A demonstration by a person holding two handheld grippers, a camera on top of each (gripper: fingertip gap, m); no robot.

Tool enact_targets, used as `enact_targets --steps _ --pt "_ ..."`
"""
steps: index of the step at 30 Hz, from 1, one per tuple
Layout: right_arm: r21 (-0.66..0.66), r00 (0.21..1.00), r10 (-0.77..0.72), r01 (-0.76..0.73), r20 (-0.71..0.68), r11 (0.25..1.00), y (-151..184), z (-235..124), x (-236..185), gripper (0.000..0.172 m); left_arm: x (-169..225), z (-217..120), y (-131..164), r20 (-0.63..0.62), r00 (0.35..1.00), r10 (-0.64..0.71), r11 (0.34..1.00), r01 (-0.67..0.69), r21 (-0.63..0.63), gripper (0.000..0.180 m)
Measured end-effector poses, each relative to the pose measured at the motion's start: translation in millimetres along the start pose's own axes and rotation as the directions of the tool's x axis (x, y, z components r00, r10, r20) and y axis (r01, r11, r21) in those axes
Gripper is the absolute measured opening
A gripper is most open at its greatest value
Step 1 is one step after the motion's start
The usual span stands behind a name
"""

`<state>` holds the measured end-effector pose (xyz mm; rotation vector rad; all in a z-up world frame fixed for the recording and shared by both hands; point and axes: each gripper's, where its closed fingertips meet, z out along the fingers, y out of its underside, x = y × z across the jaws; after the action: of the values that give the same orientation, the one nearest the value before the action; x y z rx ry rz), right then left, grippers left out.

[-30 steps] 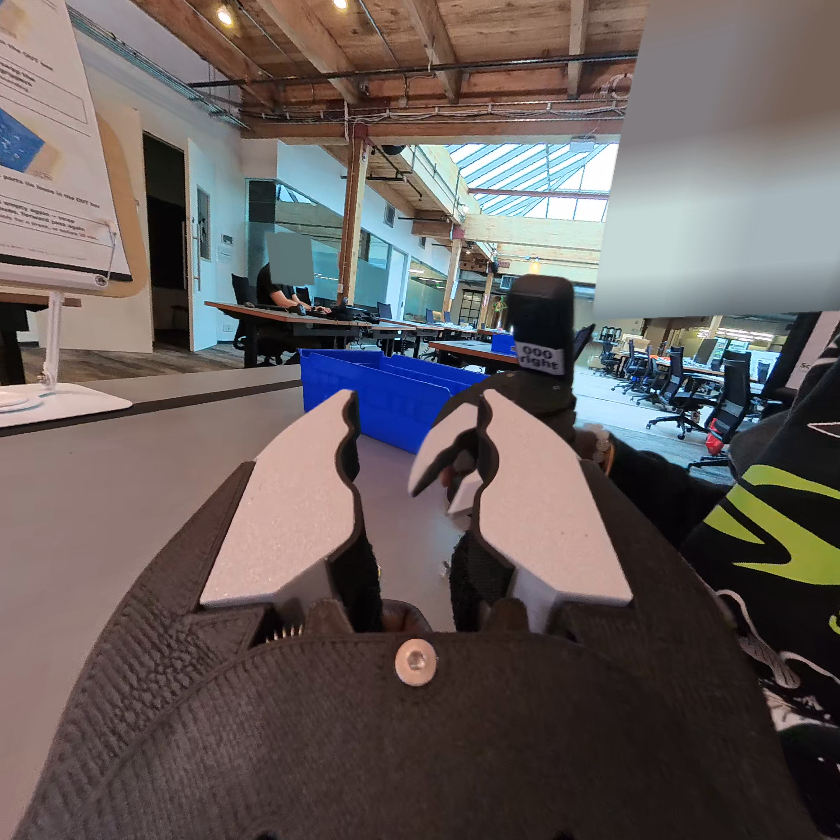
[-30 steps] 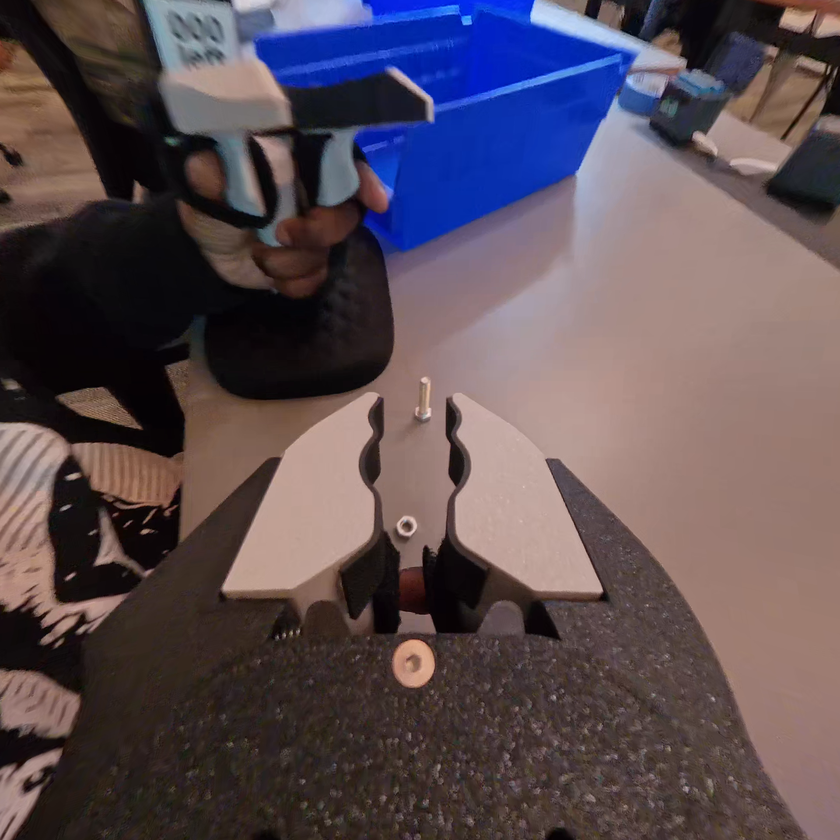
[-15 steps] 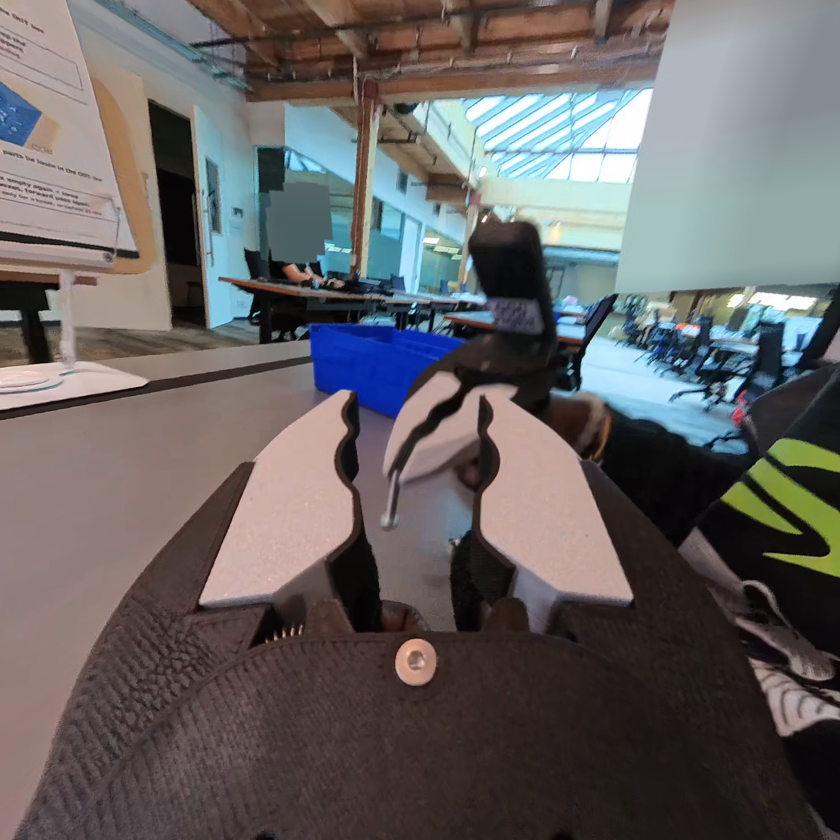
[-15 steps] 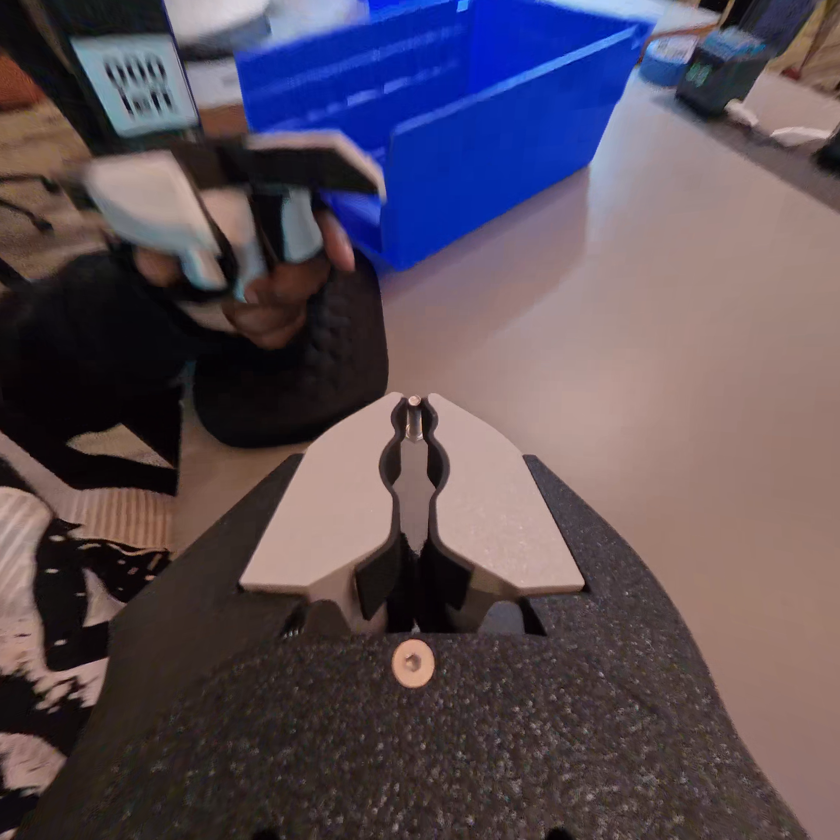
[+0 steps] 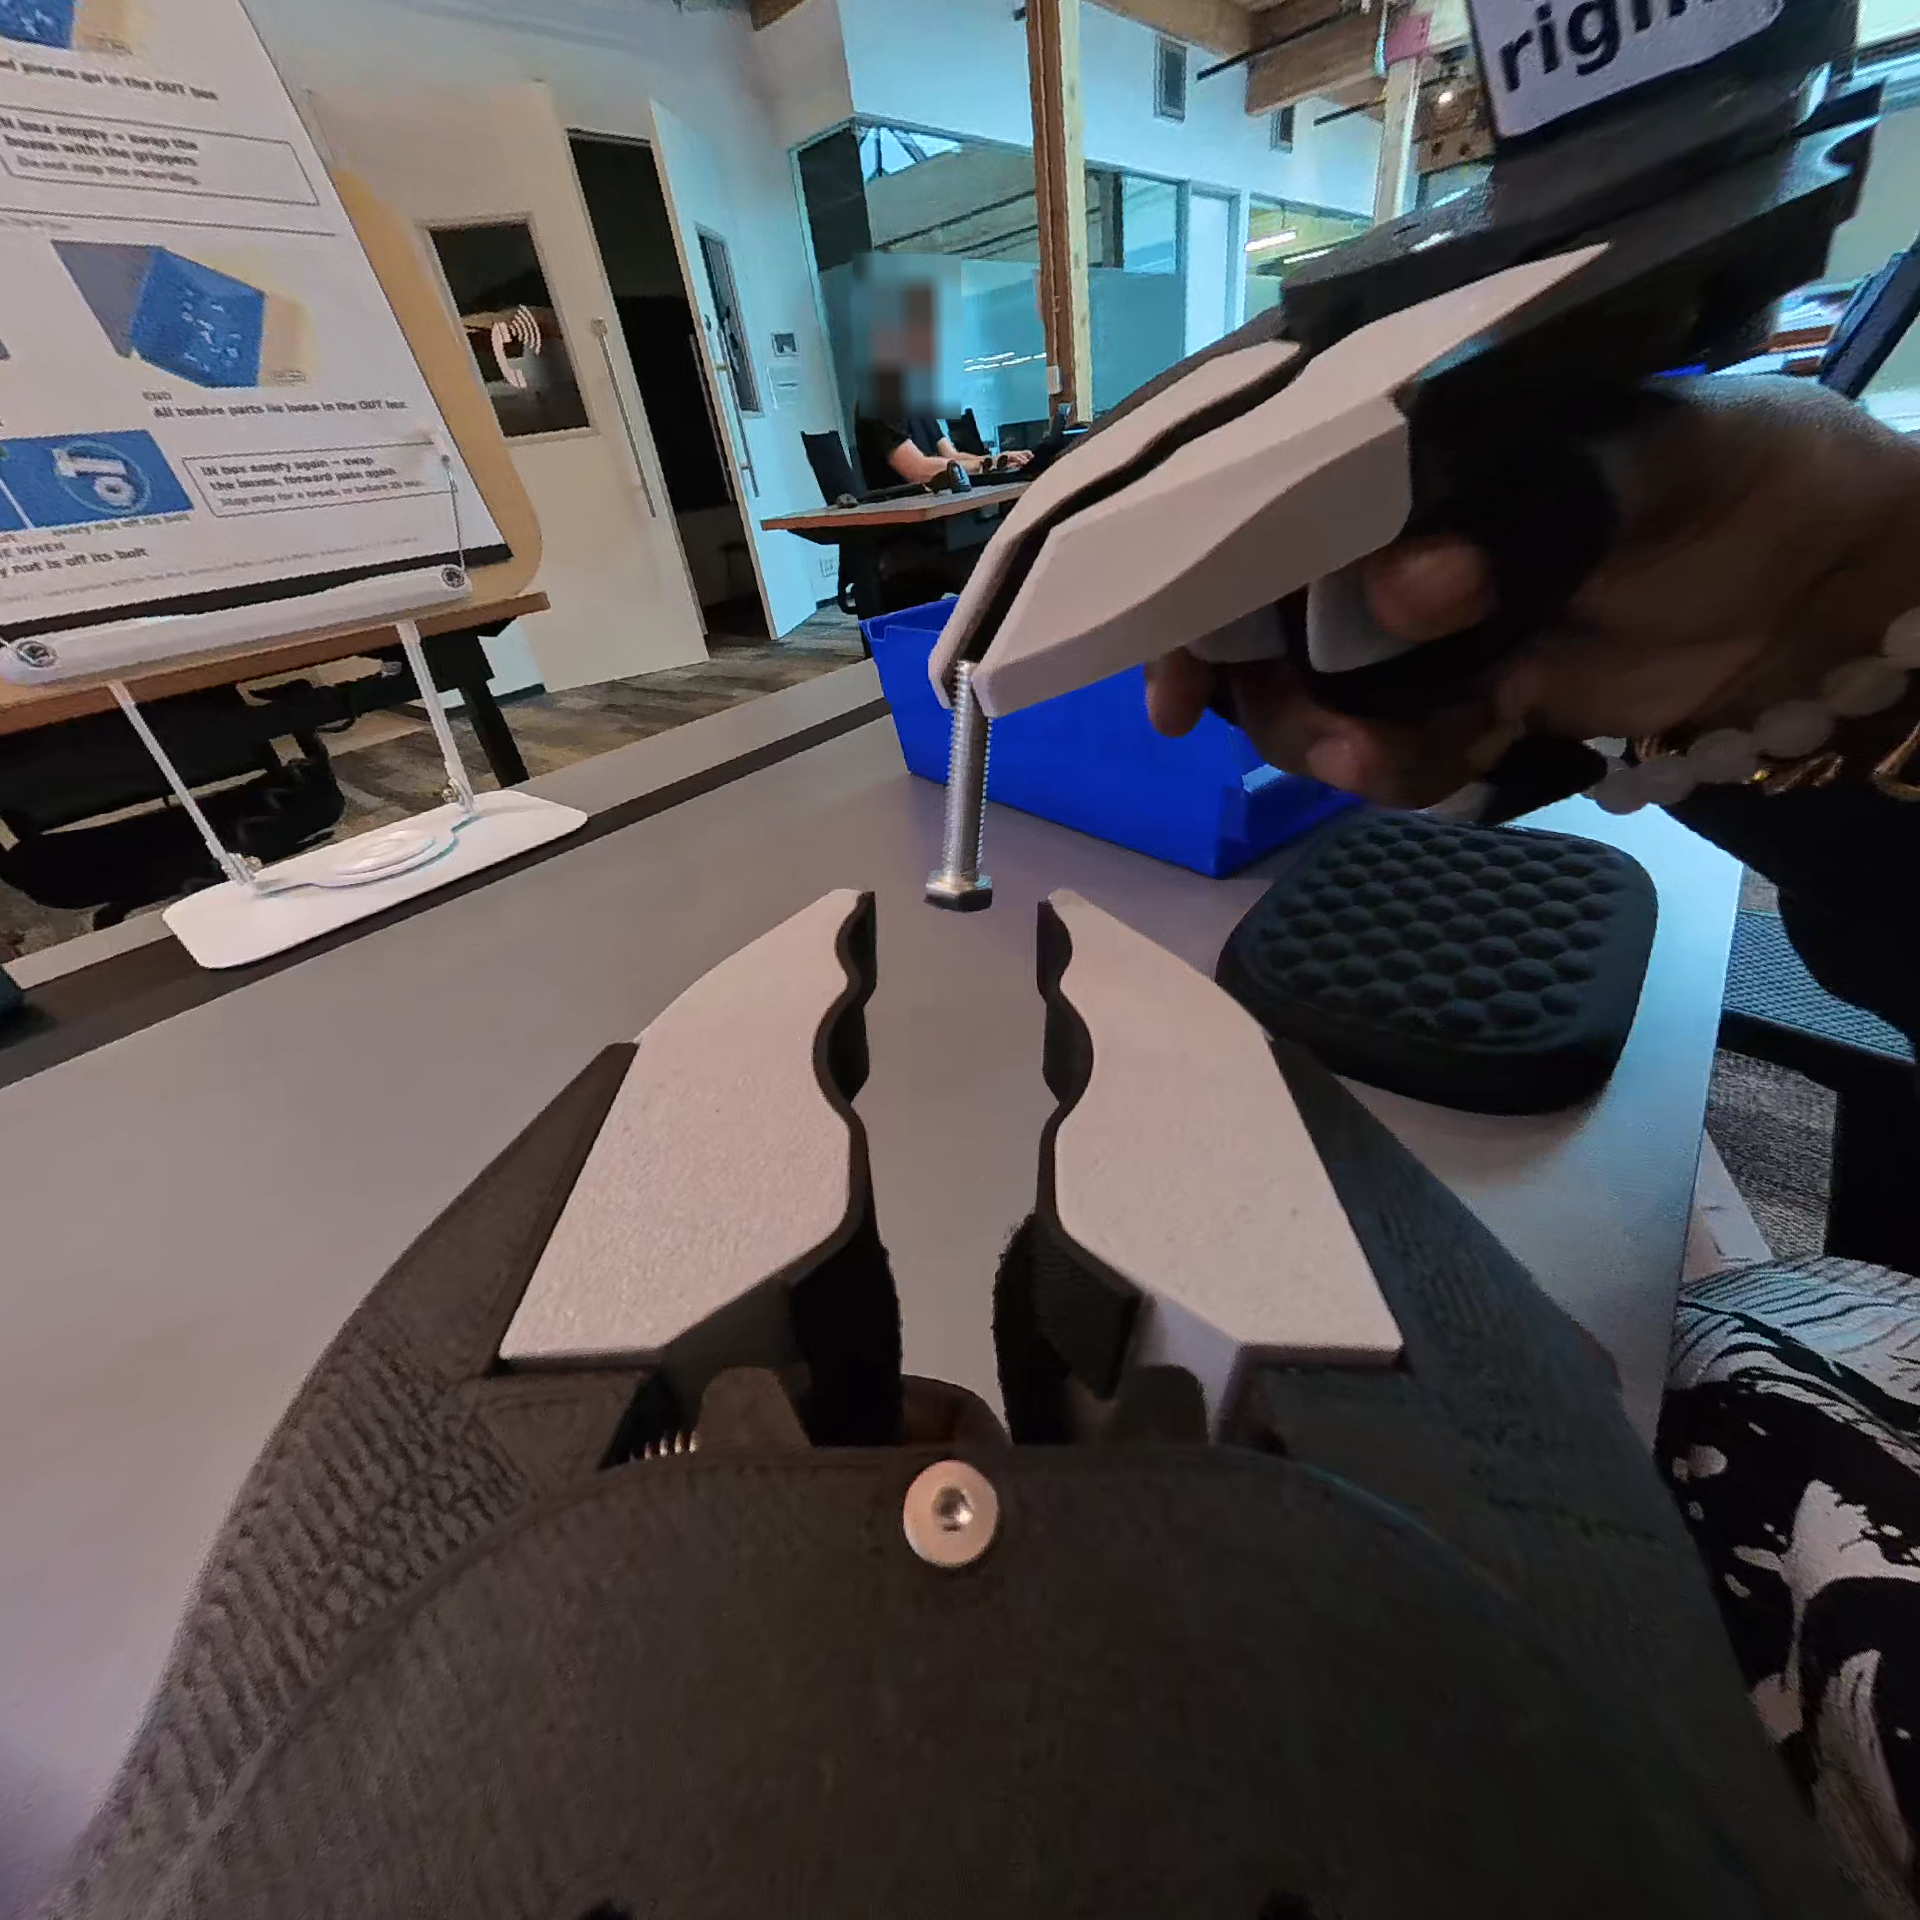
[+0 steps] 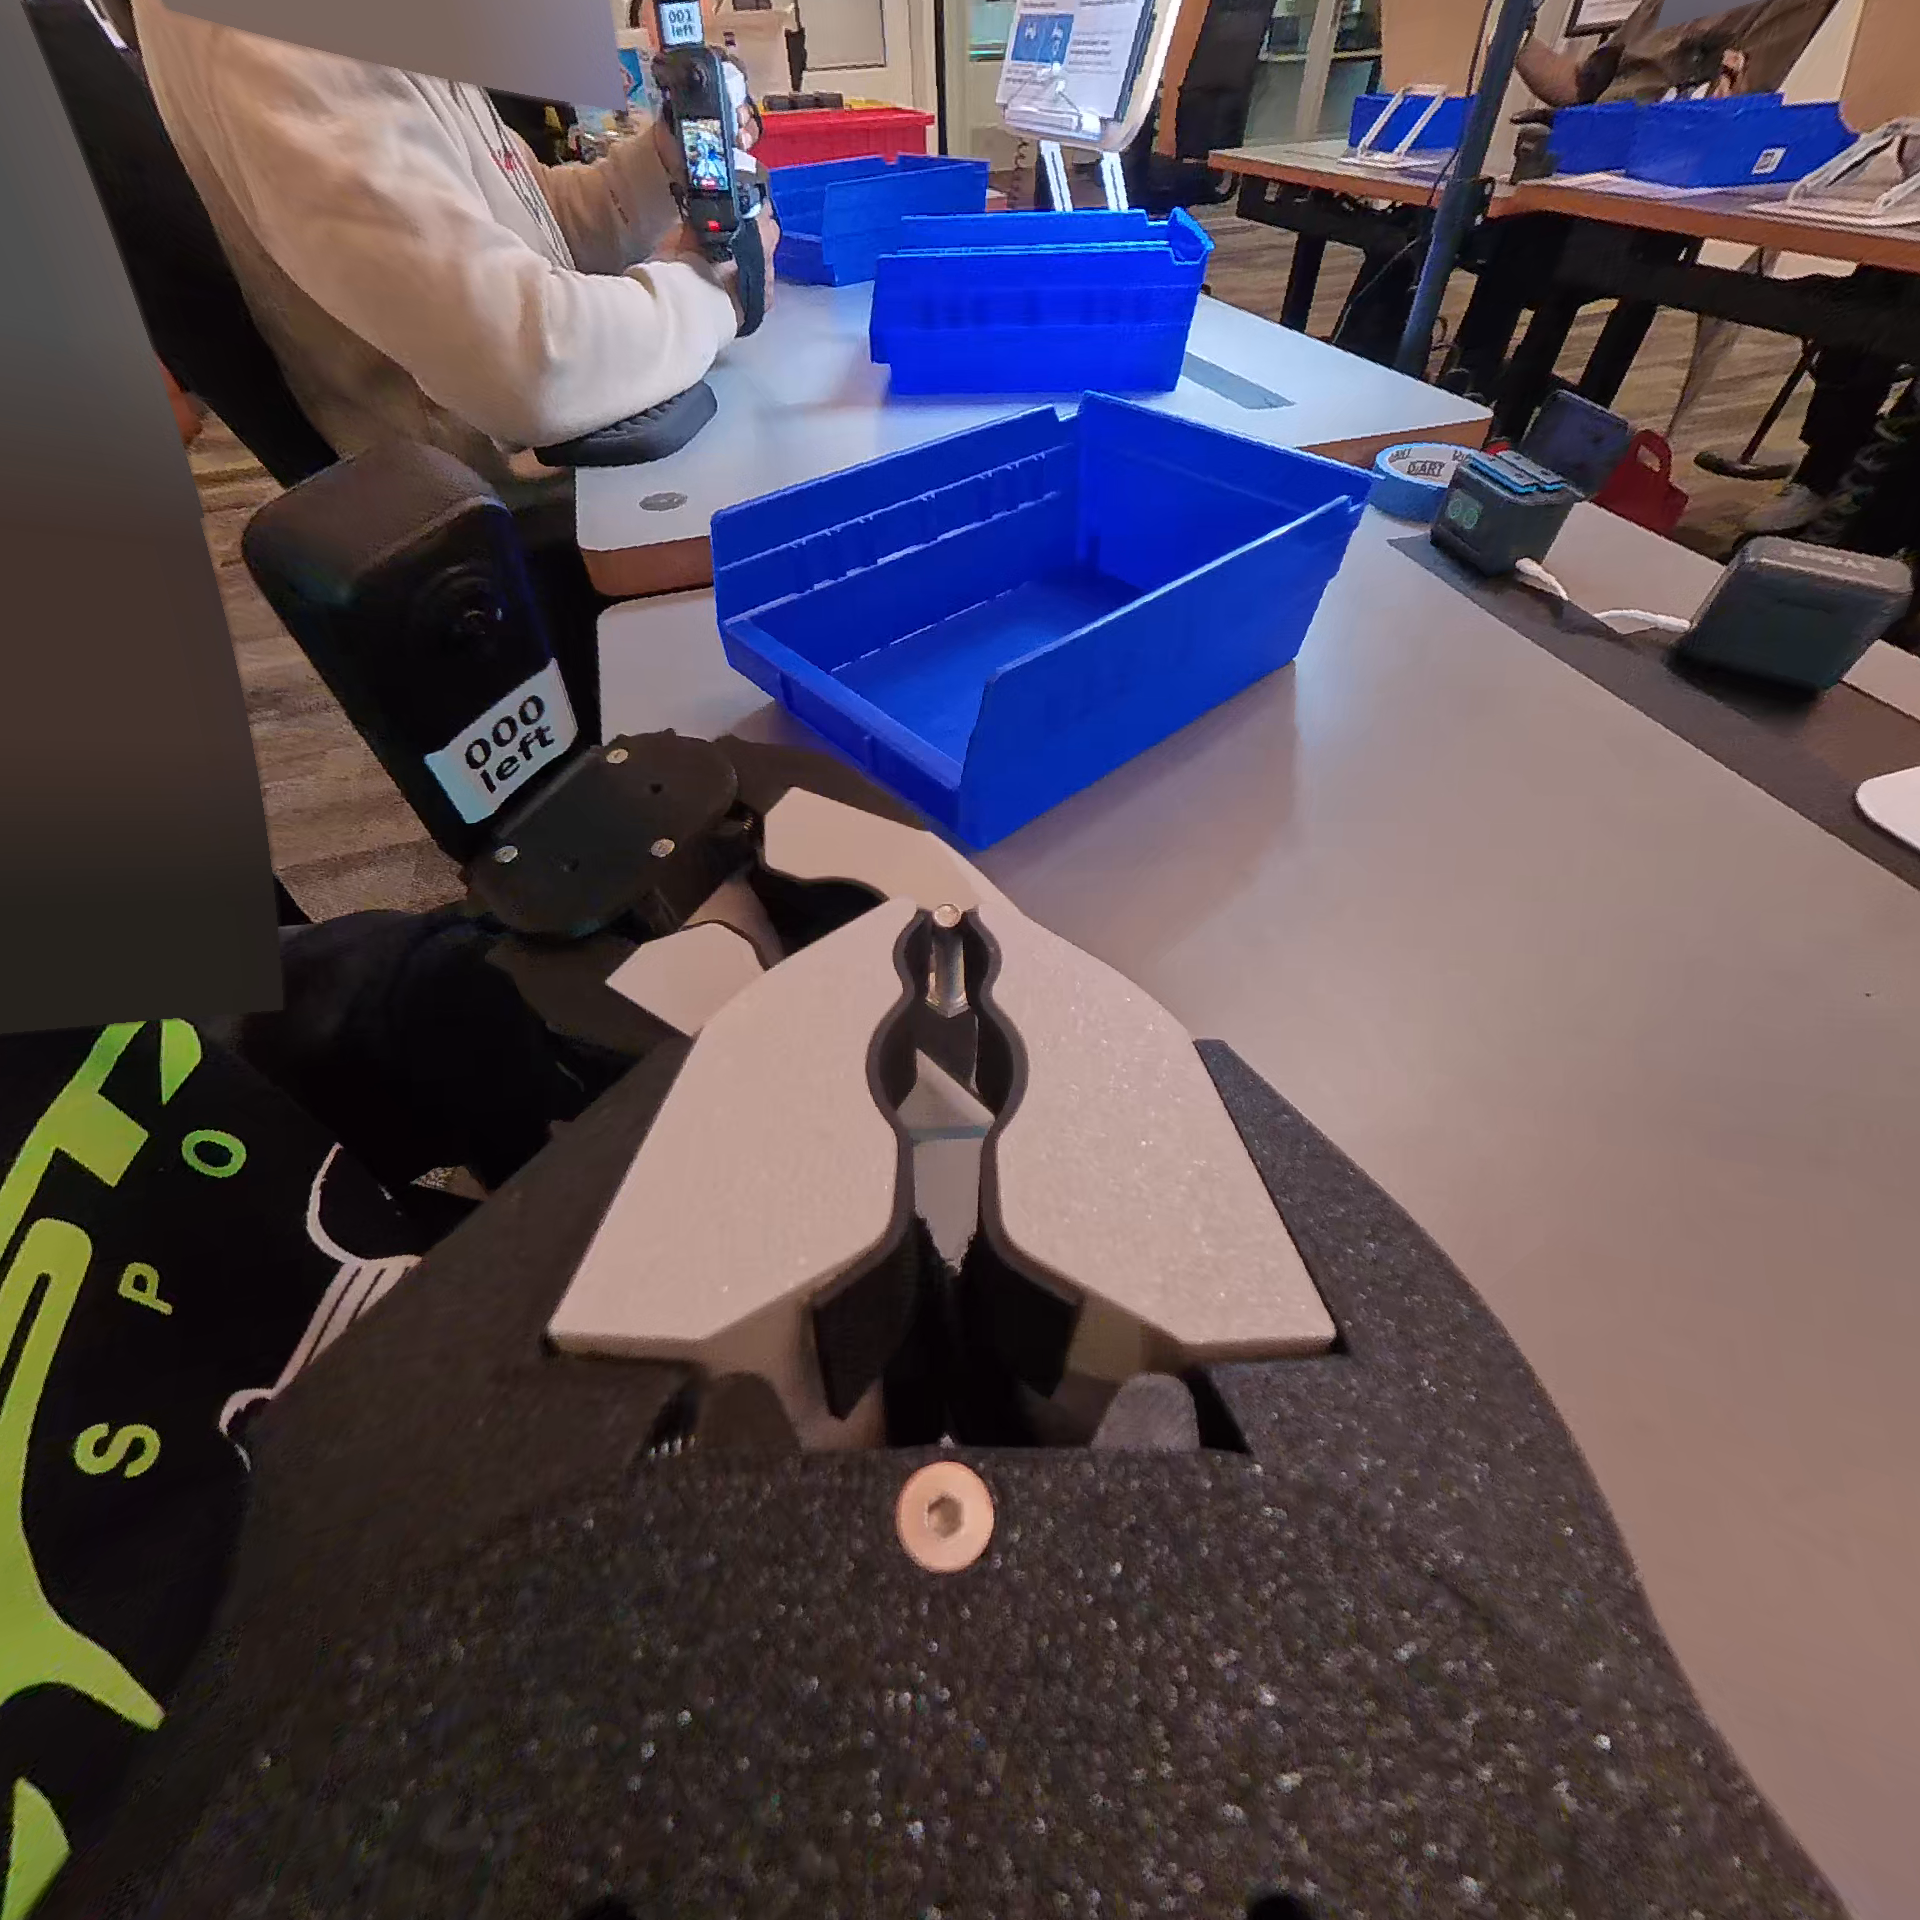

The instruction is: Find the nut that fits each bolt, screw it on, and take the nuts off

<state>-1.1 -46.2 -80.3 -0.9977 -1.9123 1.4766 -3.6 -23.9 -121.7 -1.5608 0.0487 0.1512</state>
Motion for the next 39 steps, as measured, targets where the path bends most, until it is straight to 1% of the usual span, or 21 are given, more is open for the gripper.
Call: enact_targets --steps 4,10,14,17,20,39 --pt "-0.004 1.0 0.0 0.0 0.006 1.0 0 3 -2 0.006 -1 -1 -1 0.008 1.0 -0.004 1.0 0.004 0.003 0.024" --pt "-0.035 0.999 -0.035 0.034 -0.005 0.999 4 10 -4 0.006 -5 0 7 0.045 0.999 0.015 0.998 -0.012 -0.069 0.021" --pt "-0.052 0.998 -0.051 0.05 -0.021 0.997 6 12 -3 0.006 -6 1 9 0.054 0.998 0.016 0.996 -0.011 -0.084 0.016" --pt "-0.068 0.997 -0.069 0.066 -0.044 0.996 9 10 1 0.006 -6 0 8 0.053 0.999 0.007 0.997 -0.003 -0.075 0.015" --pt "-0.055 0.997 -0.054 0.051 -0.056 0.997 7 5 6 0.006 -5 0 6 0.034 0.999 -0.007 0.999 0.009 -0.054 0.015" --pt "-0.024 1.0 -0.012 0.012 -0.012 1.0 6 4 0 0.006 1 -1 4 -0.002 0.999 0.038 0.999 -0.038 -0.027 0.01"
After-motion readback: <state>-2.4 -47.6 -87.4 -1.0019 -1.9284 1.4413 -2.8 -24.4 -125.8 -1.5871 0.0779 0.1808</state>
